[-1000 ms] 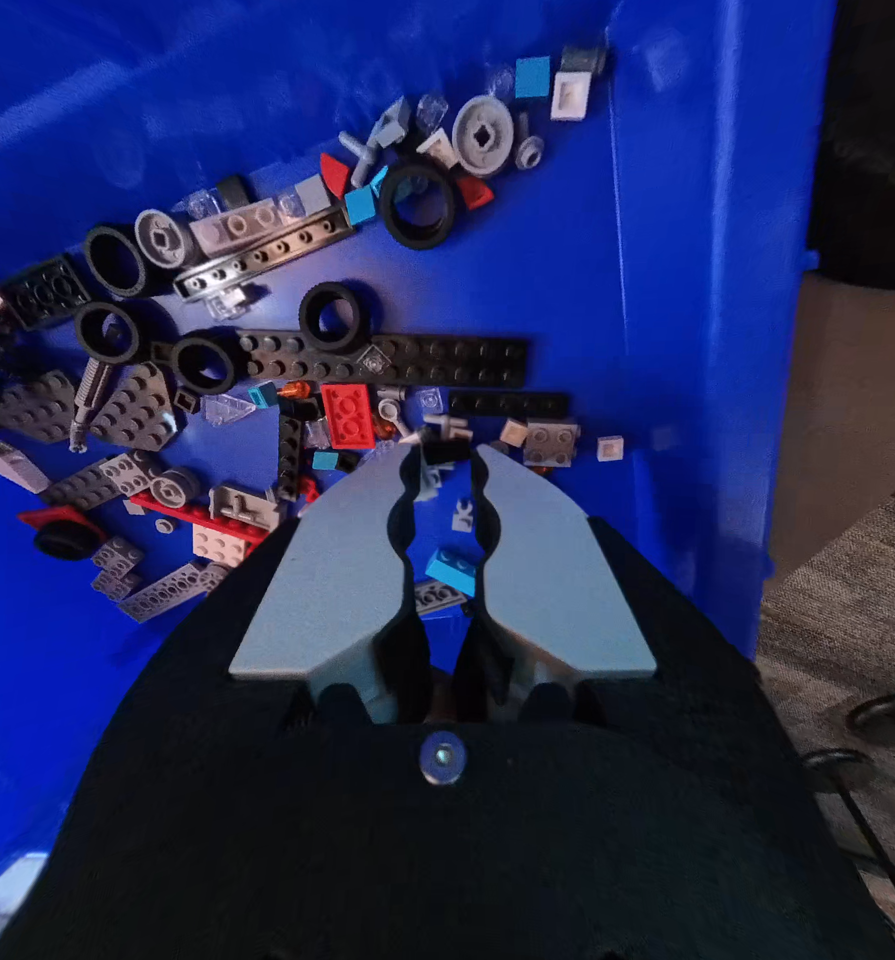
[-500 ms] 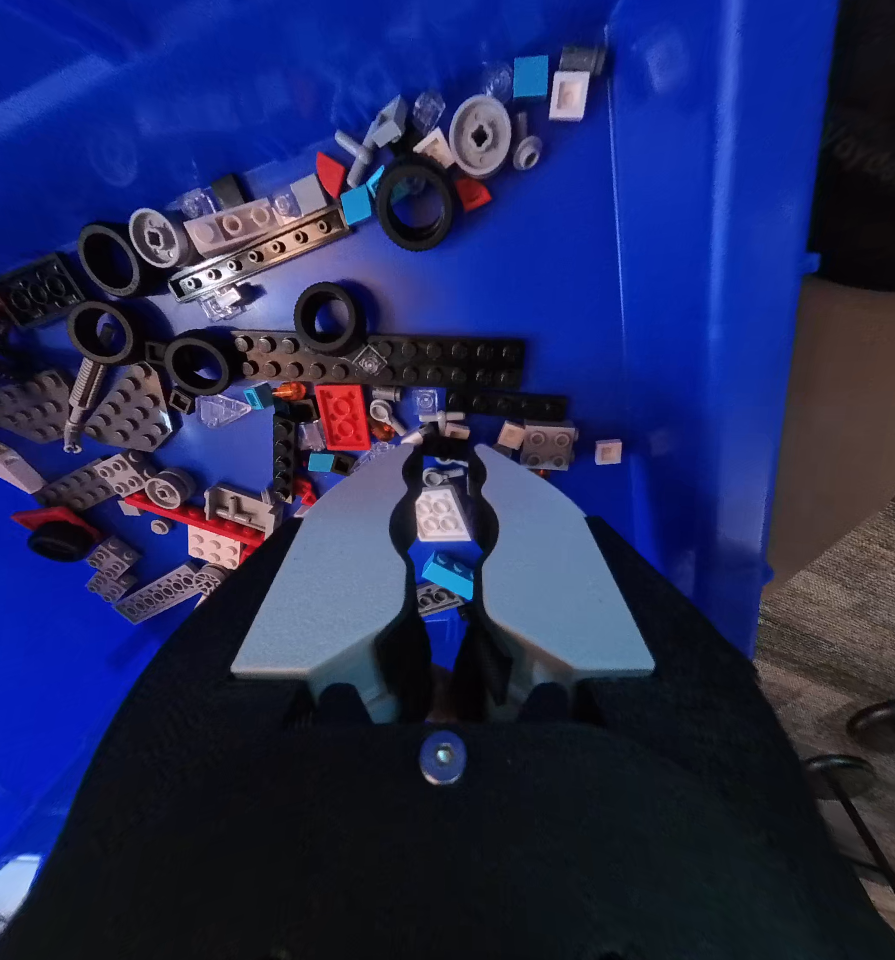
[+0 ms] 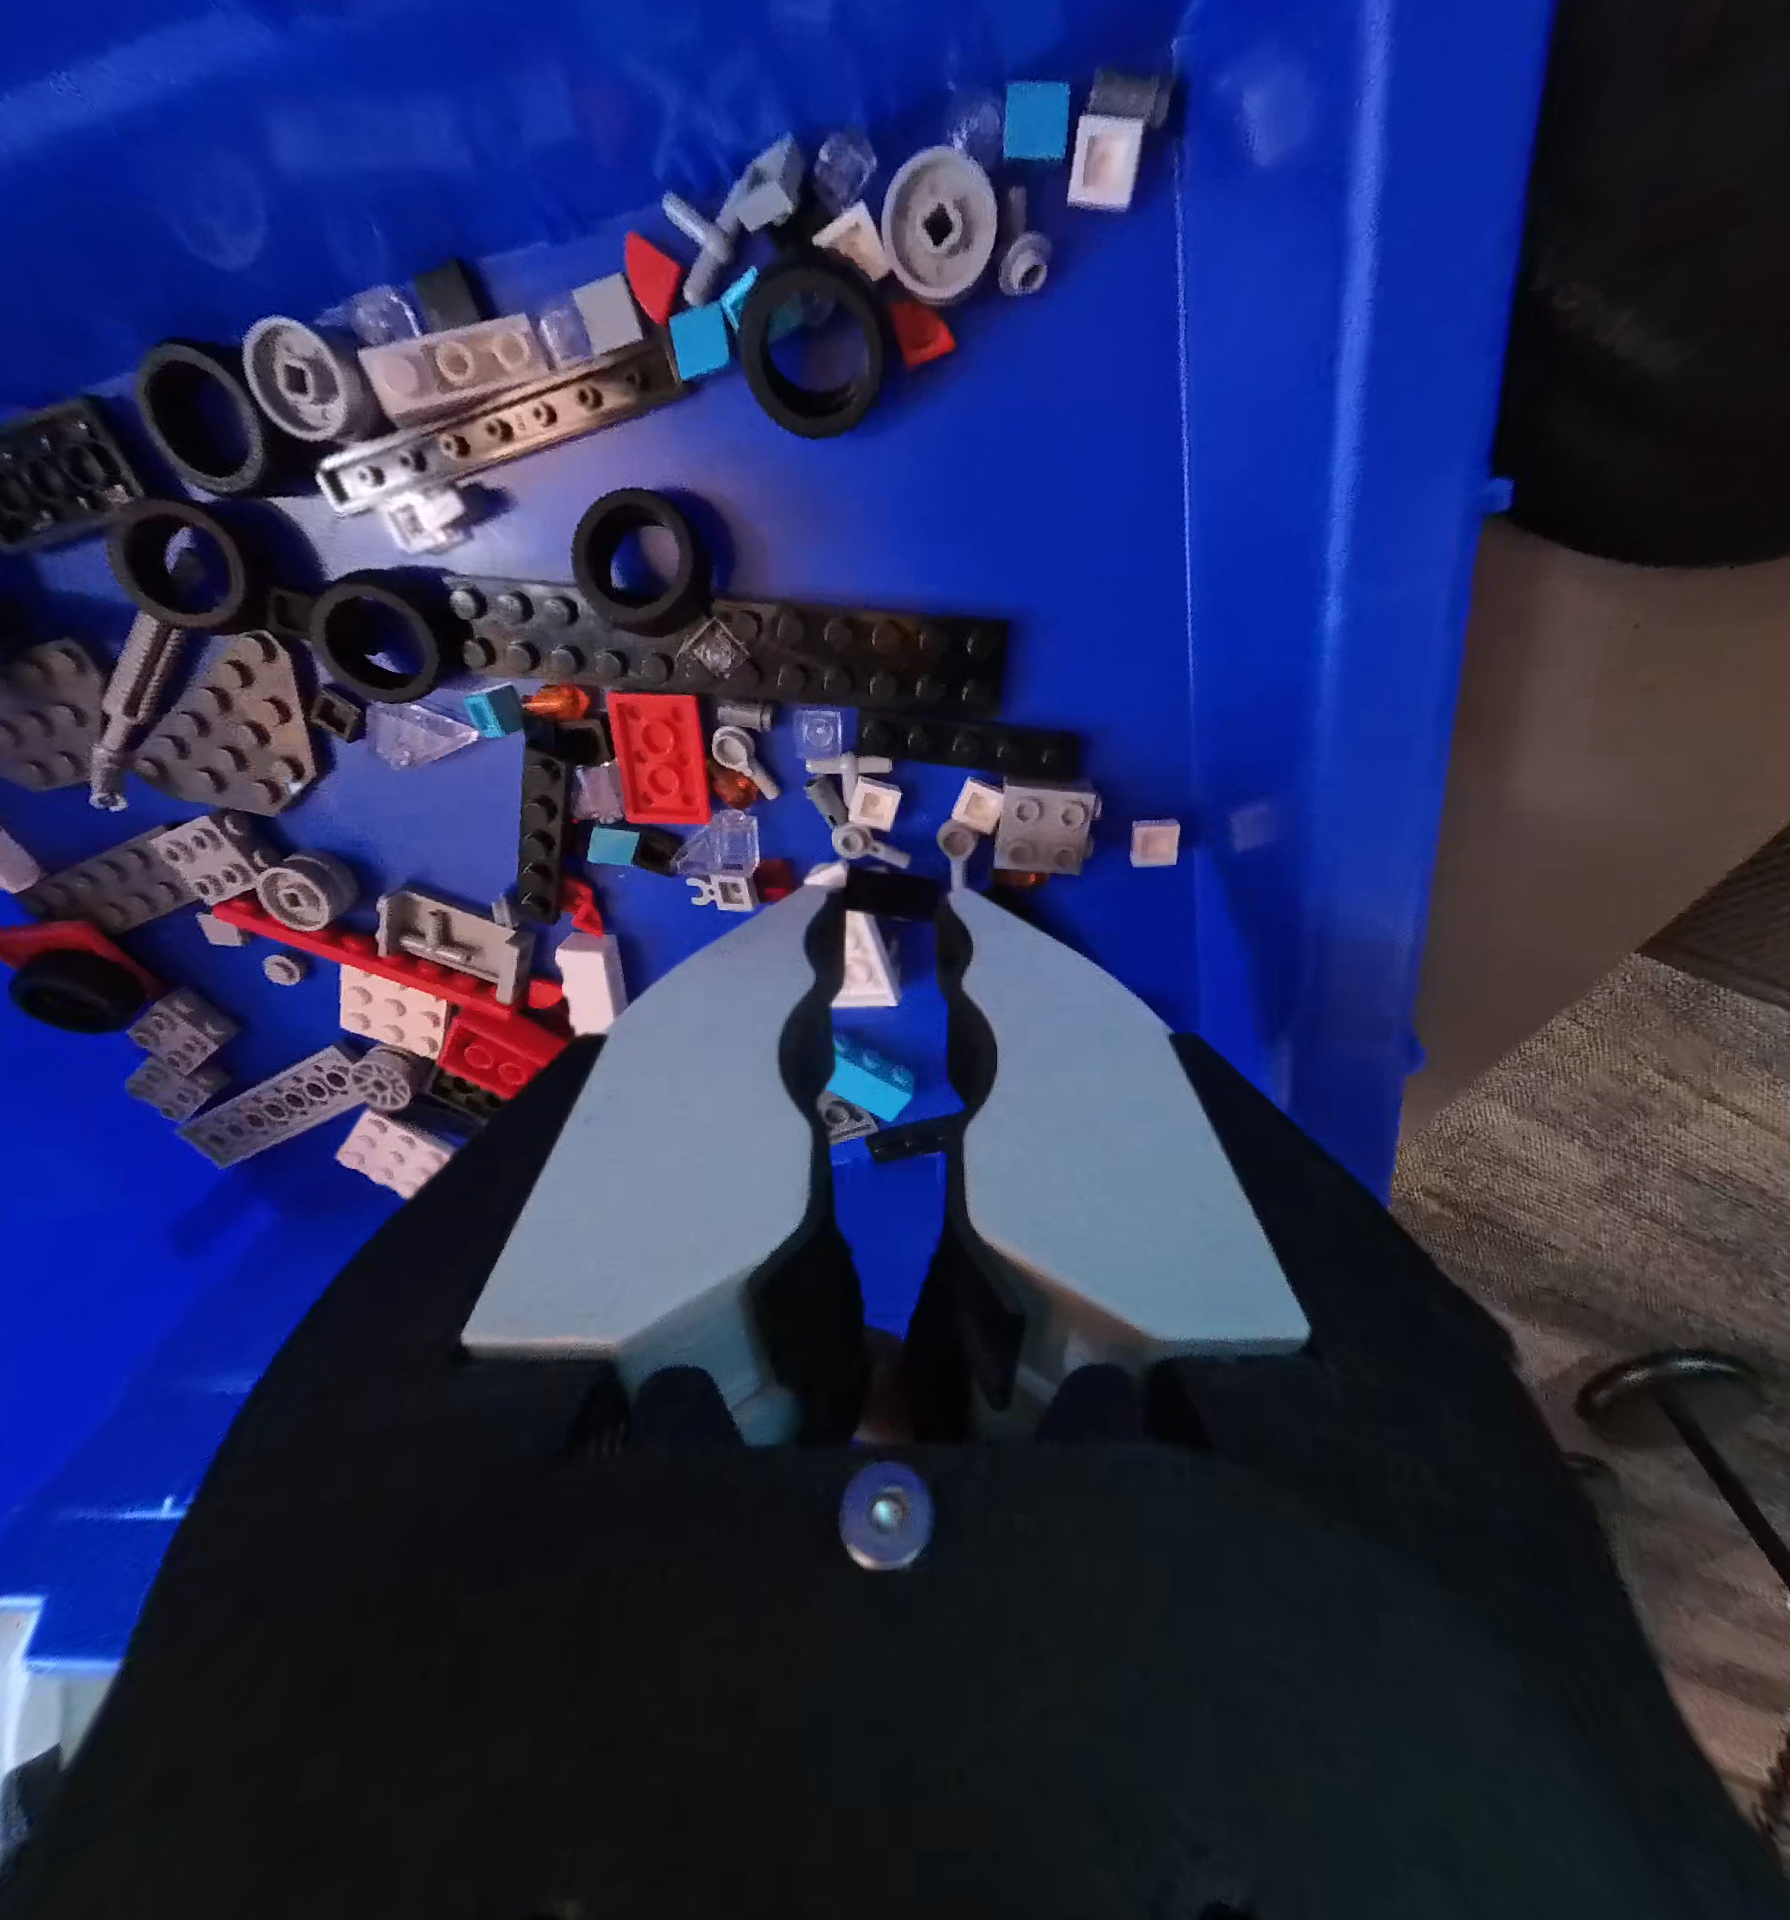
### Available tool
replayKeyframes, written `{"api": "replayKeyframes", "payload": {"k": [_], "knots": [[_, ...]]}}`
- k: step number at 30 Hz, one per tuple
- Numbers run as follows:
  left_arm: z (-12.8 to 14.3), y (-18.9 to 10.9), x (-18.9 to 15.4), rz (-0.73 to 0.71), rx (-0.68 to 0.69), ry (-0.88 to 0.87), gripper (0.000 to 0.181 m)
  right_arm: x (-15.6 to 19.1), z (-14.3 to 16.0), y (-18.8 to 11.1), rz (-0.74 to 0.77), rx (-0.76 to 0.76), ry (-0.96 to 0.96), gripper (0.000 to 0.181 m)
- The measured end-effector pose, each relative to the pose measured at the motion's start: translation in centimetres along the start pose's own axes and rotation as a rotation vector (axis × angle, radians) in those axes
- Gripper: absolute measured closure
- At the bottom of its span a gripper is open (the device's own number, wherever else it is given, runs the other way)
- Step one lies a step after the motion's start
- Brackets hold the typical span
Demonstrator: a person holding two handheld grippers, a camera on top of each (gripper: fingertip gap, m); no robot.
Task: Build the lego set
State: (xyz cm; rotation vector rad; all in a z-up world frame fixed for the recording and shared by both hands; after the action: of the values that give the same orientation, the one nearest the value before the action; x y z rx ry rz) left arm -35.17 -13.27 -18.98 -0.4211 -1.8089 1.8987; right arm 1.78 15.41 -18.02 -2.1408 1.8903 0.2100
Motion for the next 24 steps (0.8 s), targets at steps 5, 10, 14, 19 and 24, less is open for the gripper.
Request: {"api": "replayKeyframes", "payload": {"k": [5, 10, 14, 19, 24], "knots": [[-0.6, 1.0, 0.35, 0.037, 0.064, -0.013, 0.164, -0.02, -0.22, -0.32, 0.017, -0.012, -0.007, 0.15], [-0.74, 0.56, 0.31, 0.01, 0.066, -0.005, 0.164, -0.15, -0.22, -0.52, 0.027, -0.02, -0.001, 0.15], [-0.67, 0.67, 0.06, 0.034, 0.027, -0.003, 0.164, -0.09, -0.1, -0.29, 0.016, -0.01, -0.001, 0.15], [-0.88, 1.1, 0.0, 0.034, 0.046, 0.013, 0.164, -0.1, 0.01, -0.18, 0.013, 0.0, -0.001, 0.15], [-0.93, 1.16, -0.05, 0.035, 0.03, 0.017, 0.173, -0.16, 0.06, -0.2, 0.016, -0.001, 0.004, 0.15]]}}
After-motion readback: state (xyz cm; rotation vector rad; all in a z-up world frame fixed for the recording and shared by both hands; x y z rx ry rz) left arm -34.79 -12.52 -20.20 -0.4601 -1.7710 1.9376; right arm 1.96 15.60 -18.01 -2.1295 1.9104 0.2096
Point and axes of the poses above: each gripper's, where its closed fingertips meet, y out along the fingers, z out of its underside, x = y × z across the jaws, the point moved 9 cm from there along -y, back along the fingers, and after that the axes turned 6 degrees about x, right-handed, at the moved point
